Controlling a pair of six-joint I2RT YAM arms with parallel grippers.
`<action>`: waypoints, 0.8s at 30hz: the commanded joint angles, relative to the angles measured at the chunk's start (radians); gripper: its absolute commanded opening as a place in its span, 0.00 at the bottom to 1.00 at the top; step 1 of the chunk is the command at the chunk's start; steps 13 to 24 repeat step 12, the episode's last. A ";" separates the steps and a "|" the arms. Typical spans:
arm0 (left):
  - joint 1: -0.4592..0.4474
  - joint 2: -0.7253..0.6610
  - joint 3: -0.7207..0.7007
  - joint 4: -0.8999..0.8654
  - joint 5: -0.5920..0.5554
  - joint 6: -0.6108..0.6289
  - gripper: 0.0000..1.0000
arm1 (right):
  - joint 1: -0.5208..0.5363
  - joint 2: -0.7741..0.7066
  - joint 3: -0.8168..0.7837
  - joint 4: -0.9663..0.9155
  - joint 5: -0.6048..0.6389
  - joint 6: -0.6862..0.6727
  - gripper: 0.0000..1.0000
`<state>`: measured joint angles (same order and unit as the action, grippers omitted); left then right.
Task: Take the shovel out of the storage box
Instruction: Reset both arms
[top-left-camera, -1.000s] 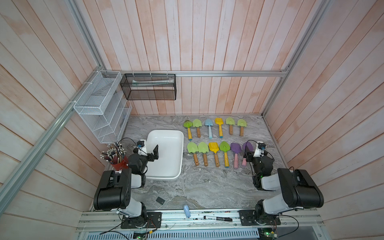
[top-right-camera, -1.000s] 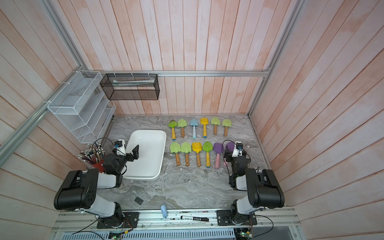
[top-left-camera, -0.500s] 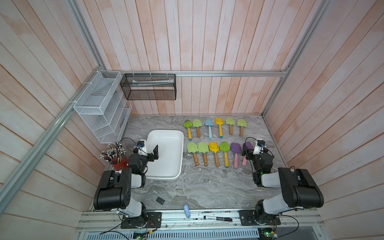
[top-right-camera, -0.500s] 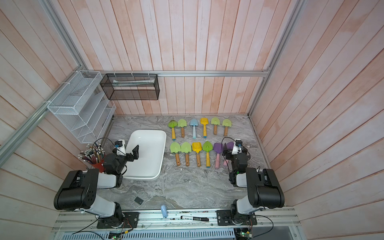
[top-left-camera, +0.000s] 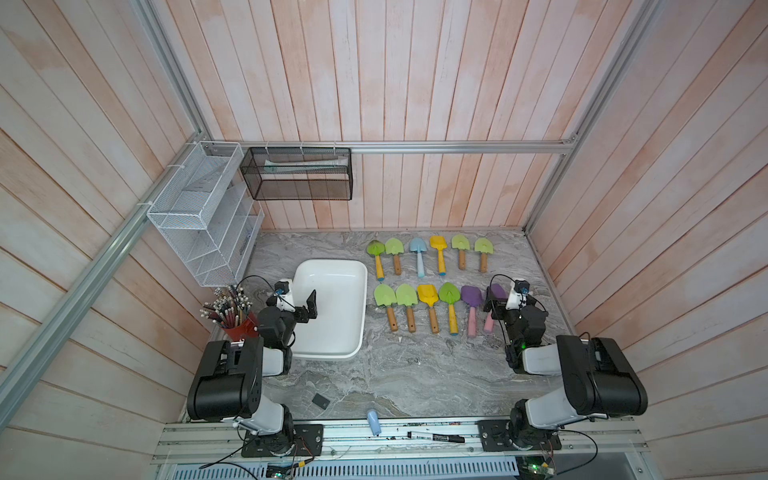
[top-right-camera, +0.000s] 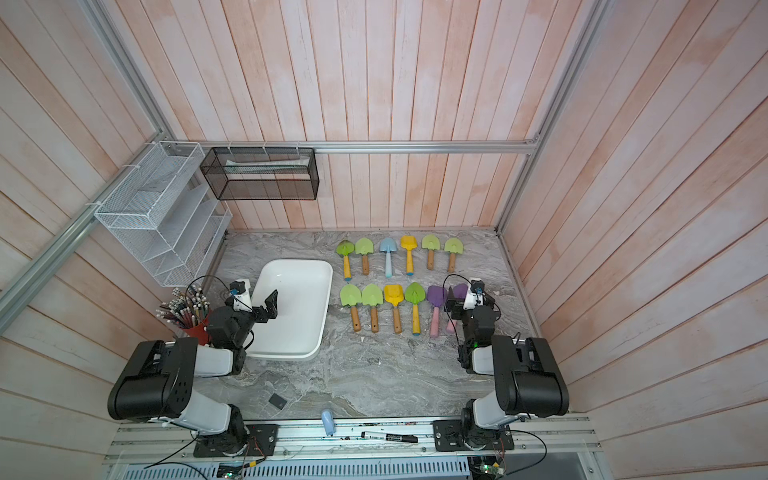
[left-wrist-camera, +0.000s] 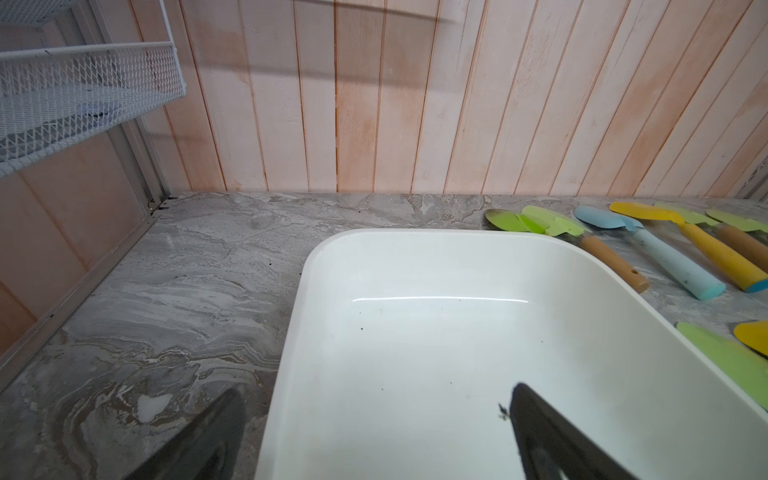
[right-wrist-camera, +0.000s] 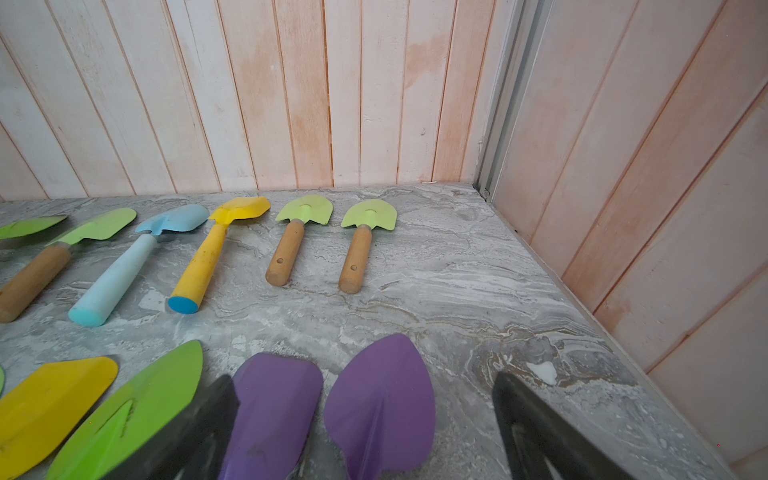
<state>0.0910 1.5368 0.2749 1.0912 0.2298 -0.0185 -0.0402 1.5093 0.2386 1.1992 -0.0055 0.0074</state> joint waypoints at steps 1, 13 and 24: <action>-0.004 -0.002 0.020 -0.005 -0.004 0.006 1.00 | -0.004 0.008 0.013 -0.013 -0.004 0.006 0.98; -0.014 -0.002 0.026 -0.017 -0.010 0.019 1.00 | -0.004 0.008 0.013 -0.015 -0.005 0.005 0.98; -0.014 -0.002 0.026 -0.017 -0.010 0.019 1.00 | -0.004 0.008 0.013 -0.015 -0.005 0.005 0.98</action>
